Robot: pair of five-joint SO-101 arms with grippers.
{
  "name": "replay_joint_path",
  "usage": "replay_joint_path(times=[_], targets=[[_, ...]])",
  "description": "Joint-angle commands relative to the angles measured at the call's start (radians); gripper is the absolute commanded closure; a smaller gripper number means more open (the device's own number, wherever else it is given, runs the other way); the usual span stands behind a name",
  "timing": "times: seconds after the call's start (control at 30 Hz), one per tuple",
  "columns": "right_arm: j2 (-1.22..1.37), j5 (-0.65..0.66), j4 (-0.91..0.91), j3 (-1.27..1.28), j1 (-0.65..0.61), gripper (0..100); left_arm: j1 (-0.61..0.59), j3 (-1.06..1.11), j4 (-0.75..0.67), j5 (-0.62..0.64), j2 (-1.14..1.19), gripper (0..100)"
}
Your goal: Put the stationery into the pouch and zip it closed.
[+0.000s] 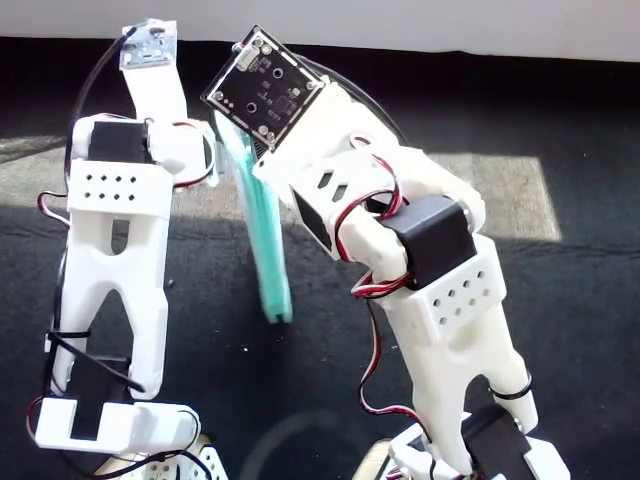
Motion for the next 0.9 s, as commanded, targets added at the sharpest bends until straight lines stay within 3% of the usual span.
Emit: replay_joint_path(times=[0.0, 0.2, 0.5, 0.67, 0.87], targets=[[-0.016, 0.012, -0.03, -0.062, -0.007, 99.3, -0.012, -0.071, -0.051, 0.009, -0.039, 83], [0.044, 0.012, -0.024, -0.005, 0.05, 99.3, -0.012, -0.124, -0.038, 0.009, -0.039, 83], [0.197, 0.006, -0.035, 0.016, 0.094, 99.3, -0.11, -0.131, 0.193, 0.005, -0.05, 83], [0.252, 0.006, -0.091, 0.021, 0.09, 99.3, -0.18, -0.124, 0.293, 0.005, -0.16, 83], [0.28, 0.005, -0.111, 0.016, 0.073, 99.3, -0.134, -0.084, 0.292, 0.006, -0.364, 82]])
